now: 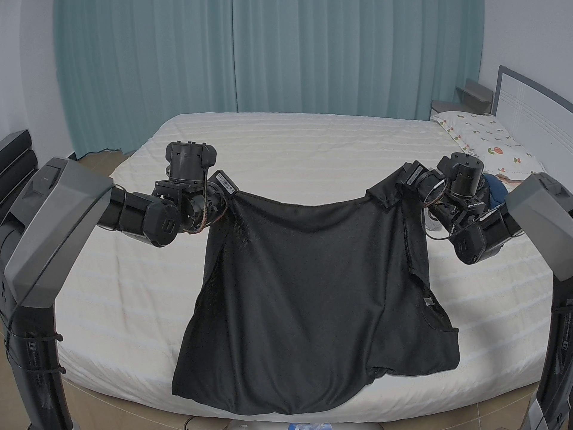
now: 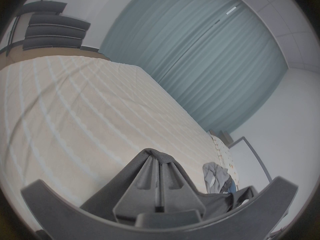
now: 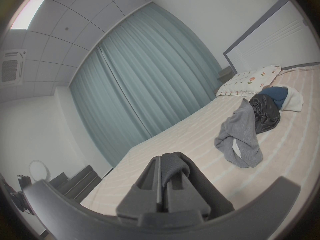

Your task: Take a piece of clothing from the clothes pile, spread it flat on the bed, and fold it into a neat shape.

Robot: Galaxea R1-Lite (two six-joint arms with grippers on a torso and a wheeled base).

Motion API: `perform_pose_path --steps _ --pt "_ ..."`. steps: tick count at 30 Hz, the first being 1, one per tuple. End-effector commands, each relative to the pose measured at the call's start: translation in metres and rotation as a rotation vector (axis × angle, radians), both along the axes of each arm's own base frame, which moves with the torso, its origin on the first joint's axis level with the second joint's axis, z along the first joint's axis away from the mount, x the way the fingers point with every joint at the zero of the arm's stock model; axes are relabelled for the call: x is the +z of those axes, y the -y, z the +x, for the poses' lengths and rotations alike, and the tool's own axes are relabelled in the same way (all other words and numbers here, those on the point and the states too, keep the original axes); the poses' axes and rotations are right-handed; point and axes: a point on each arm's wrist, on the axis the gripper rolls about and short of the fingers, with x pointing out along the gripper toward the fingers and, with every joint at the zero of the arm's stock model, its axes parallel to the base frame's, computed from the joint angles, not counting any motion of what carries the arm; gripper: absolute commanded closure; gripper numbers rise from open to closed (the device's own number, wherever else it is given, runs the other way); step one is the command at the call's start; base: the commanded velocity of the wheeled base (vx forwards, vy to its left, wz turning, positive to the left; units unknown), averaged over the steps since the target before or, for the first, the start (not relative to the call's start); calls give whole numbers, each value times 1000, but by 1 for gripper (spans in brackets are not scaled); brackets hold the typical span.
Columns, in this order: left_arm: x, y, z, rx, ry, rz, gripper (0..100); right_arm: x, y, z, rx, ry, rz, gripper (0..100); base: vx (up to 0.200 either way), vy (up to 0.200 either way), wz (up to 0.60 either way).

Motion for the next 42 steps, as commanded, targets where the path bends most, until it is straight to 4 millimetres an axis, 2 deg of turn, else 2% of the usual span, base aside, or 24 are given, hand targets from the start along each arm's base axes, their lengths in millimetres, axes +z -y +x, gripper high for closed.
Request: perform_pose_path --steps 1,5,12,13,15,16,18,19,24,28,31,33,34,37,42 --pt "-9 -8 15 37 -4 -25 100 -40 3 19 -34 -55 -13 100 0 0 0" --pt "-11 -9 16 37 -10 -24 100 -48 4 26 -39 -59 -14 100 0 0 0" --pt "-54 -6 27 39 -81 1 100 -69 0 39 -39 -79 -20 100 0 0 0" --pt "-54 -6 27 39 -81 1 100 -69 0 39 -39 -79 -20 100 0 0 0" --pt "-73 -3 34 41 -106 10 100 -84 -1 44 -39 -101 -27 100 0 0 0" --pt "-77 -2 36 39 -110 12 100 -91 -1 45 -39 -114 -30 0 0 0 0" --pt "-83 -2 37 38 -120 18 100 -99 -1 46 -39 -132 -34 0 0 0 0" --pt "-91 -1 38 38 -134 26 0 -107 -2 48 -39 -144 -37 0 0 0 0" --pt "-113 1 42 36 -172 39 0 -141 5 50 -52 -228 -61 0 0 0 0" --pt "-120 -4 44 50 -190 49 0 -147 20 49 -82 -254 -63 0 0 0 0" --pt "-120 -12 43 68 -202 49 0 -126 43 52 -130 -233 -48 0 0 0 0" --pt "-119 -15 42 74 -206 50 0 -119 48 52 -145 -228 -40 0 0 0 0" --pt "-111 -22 37 87 -220 49 0 -106 59 52 -173 -220 -18 0 0 0 0" --pt "-99 -34 21 83 -274 39 0 -97 70 40 -173 -264 22 0 0 0 0" --pt "-87 -42 -5 46 -324 -11 0 -90 83 24 -150 -327 52 0 0 0 0"
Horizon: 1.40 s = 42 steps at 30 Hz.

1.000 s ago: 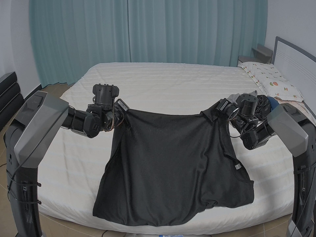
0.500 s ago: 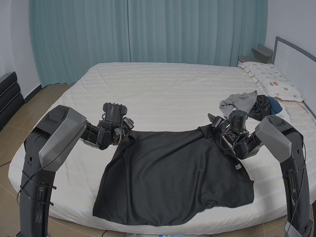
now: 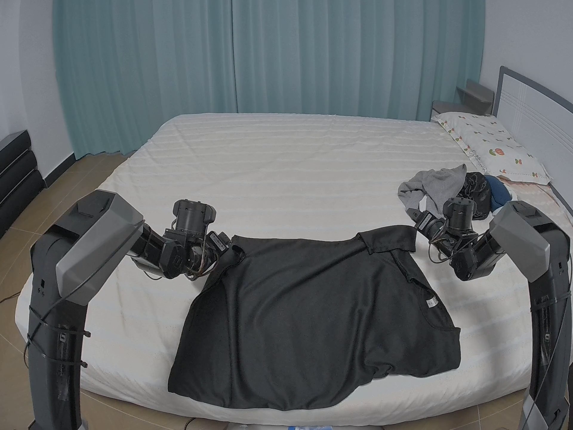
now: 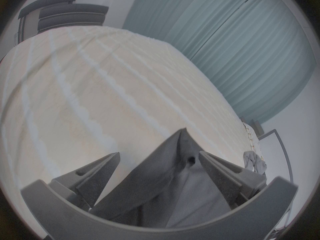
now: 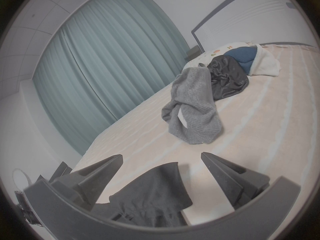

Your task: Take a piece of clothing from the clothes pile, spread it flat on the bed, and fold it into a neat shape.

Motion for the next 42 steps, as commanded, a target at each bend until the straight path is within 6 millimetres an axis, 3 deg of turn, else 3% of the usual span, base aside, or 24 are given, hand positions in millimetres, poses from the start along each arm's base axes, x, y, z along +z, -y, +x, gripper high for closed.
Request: perform_pose_path --steps 1,4,6,12,17,21,34,42 --pt "33 -15 -30 1 -18 -58 0 28 19 -18 -16 -14 45 0 0 0 0" --pt "38 -21 -42 3 -37 -78 0 30 18 -28 -24 -35 80 0 0 0 0" --pt "44 -28 -64 -21 -70 -107 0 34 13 -53 -14 -82 127 0 0 0 0" --pt "49 -34 -106 -30 -29 -177 0 33 6 -99 -3 -129 169 0 0 0 0" --pt "46 -36 -134 -29 24 -208 0 35 2 -138 23 -166 173 0 -80 0 0" --pt "37 -30 -155 -58 17 -204 0 31 1 -156 40 -176 177 0 -200 0 0" --pt "18 -34 -187 -74 -32 -214 0 15 2 -174 76 -260 203 0 -46 0 0" --pt "18 -30 -191 -65 -45 -242 0 13 -2 -176 86 -272 227 0 0 0 0"
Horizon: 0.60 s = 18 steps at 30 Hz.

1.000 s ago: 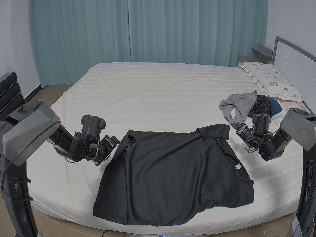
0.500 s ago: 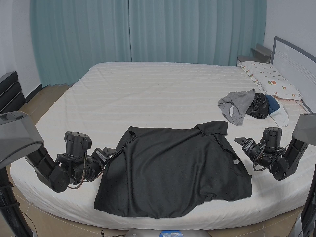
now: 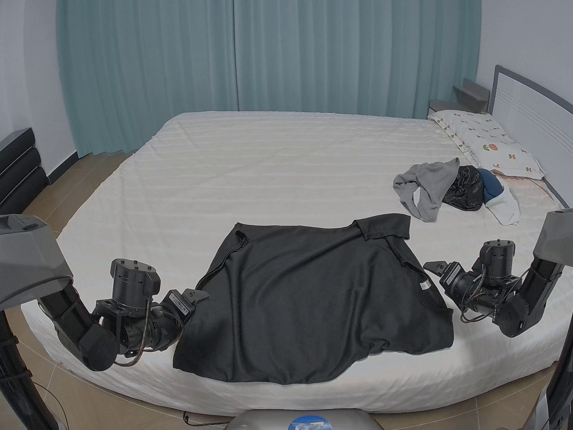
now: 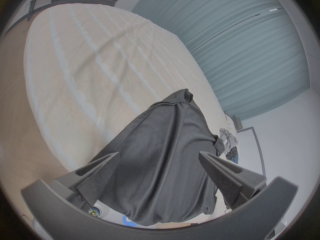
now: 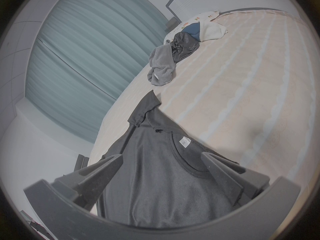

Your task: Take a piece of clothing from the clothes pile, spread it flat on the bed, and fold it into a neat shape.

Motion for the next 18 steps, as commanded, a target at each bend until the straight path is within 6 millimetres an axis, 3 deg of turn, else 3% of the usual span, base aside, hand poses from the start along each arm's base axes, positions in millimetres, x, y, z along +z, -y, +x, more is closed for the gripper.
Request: perform_pose_path --steps 1,15,18 --pt "2 4 -3 -7 0 -12 0 -1 -1 -1 4 -5 1 0 0 -200 0" --pt "1 3 -8 -13 -11 -8 0 -2 -3 -5 17 -17 -1 0 0 -200 0" --pt "1 3 -8 -13 -9 -7 0 -2 -5 -5 22 -17 0 0 0 0 0"
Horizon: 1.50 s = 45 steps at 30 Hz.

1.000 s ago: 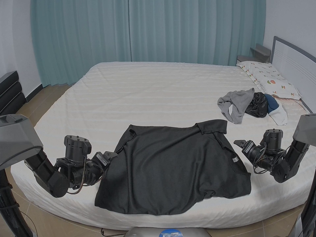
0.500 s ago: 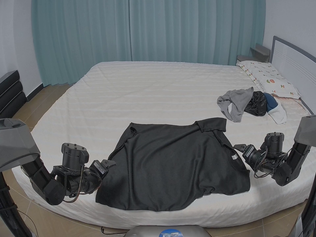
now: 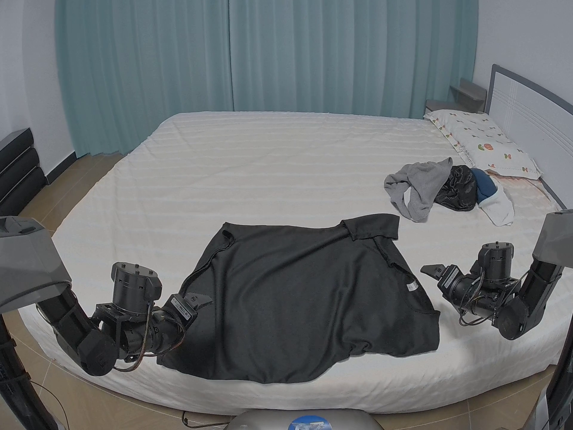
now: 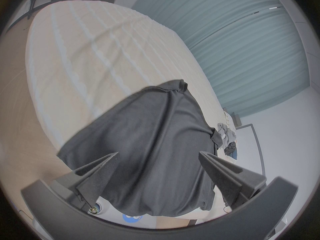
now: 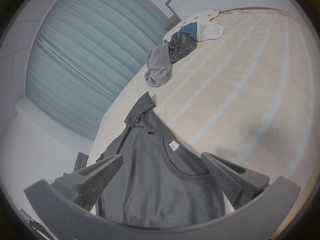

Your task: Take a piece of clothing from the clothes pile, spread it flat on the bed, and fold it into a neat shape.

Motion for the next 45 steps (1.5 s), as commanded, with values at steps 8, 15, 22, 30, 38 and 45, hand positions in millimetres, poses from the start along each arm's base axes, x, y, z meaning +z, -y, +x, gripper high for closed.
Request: perform_pose_path --steps 8,15,22,30,38,45 --pt "1 -2 1 10 4 1 0 6 -40 4 109 39 4 0 0 0 0" --pt "1 -4 2 27 7 5 0 -4 -73 20 194 27 -3 0 0 0 0" --pt "0 -3 -1 10 1 6 0 -22 -107 61 242 -15 -15 0 114 0 0" --pt "2 -7 5 31 12 1 0 -32 -120 96 250 -66 -23 0 0 0 0" --pt "1 -7 5 32 9 2 0 -46 -116 127 203 -97 -44 0 0 0 0" --pt "1 -9 7 38 12 1 0 -37 -80 159 37 -8 -93 0 0 0 0"
